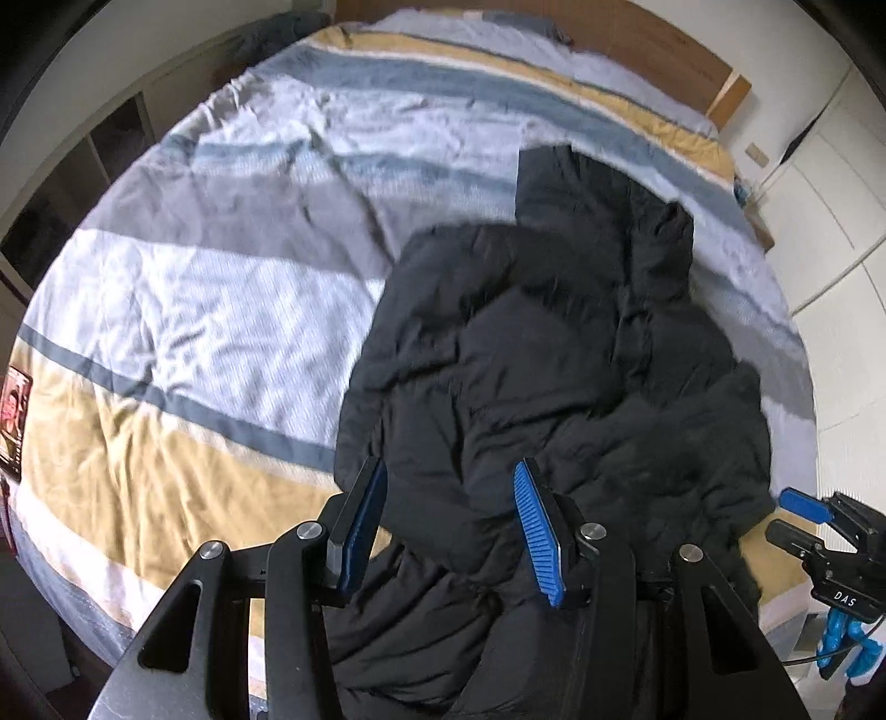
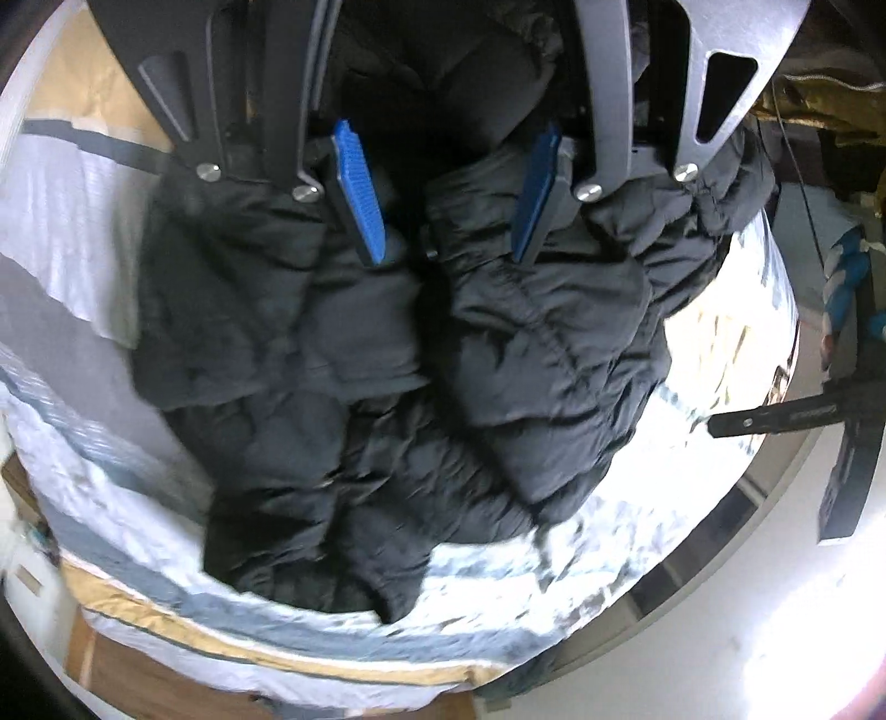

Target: Fold large clothes

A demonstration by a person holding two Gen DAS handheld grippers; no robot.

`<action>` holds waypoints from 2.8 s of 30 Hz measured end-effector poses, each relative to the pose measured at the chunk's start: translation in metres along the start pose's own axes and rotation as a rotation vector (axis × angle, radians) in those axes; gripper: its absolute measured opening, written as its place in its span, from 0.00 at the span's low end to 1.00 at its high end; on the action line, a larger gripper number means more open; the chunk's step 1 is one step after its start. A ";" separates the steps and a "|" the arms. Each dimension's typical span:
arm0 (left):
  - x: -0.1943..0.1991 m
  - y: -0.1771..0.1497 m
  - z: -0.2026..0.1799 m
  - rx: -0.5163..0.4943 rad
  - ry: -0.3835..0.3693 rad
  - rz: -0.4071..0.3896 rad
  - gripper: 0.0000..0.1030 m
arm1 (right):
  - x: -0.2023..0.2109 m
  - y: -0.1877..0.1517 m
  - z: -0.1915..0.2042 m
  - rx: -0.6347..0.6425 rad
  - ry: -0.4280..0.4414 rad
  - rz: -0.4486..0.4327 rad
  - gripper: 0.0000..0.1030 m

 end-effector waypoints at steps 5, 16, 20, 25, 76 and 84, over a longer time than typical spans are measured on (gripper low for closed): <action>-0.011 0.038 -0.011 -0.013 0.008 -0.026 0.46 | 0.011 0.020 -0.042 -0.042 -0.054 -0.032 0.45; -0.088 0.173 -0.026 -0.048 -0.029 -0.070 0.52 | -0.011 0.096 -0.168 -0.170 -0.169 -0.132 0.45; -0.146 0.219 -0.026 -0.011 -0.092 -0.045 0.51 | -0.040 0.134 -0.211 -0.212 -0.175 -0.169 0.45; -0.212 0.258 -0.020 0.025 -0.121 -0.015 0.50 | -0.085 0.177 -0.240 -0.218 -0.165 -0.189 0.45; -0.378 0.310 -0.114 0.056 -0.214 0.098 0.10 | -0.271 0.299 -0.304 -0.368 0.028 -0.100 0.15; -0.329 0.303 -0.103 0.098 -0.224 0.031 0.10 | -0.212 0.287 -0.278 -0.297 0.028 -0.144 0.11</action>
Point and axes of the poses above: each gripper's, at about its wrist camera, not at the fingertips, and x roughly against the way its jaws point, z to its left, y to its top, the point moved 3 cm from there along -x, roughly the way its jaws point, and after that the axes turned 5 degrees about -z, right-handed, at the moved point
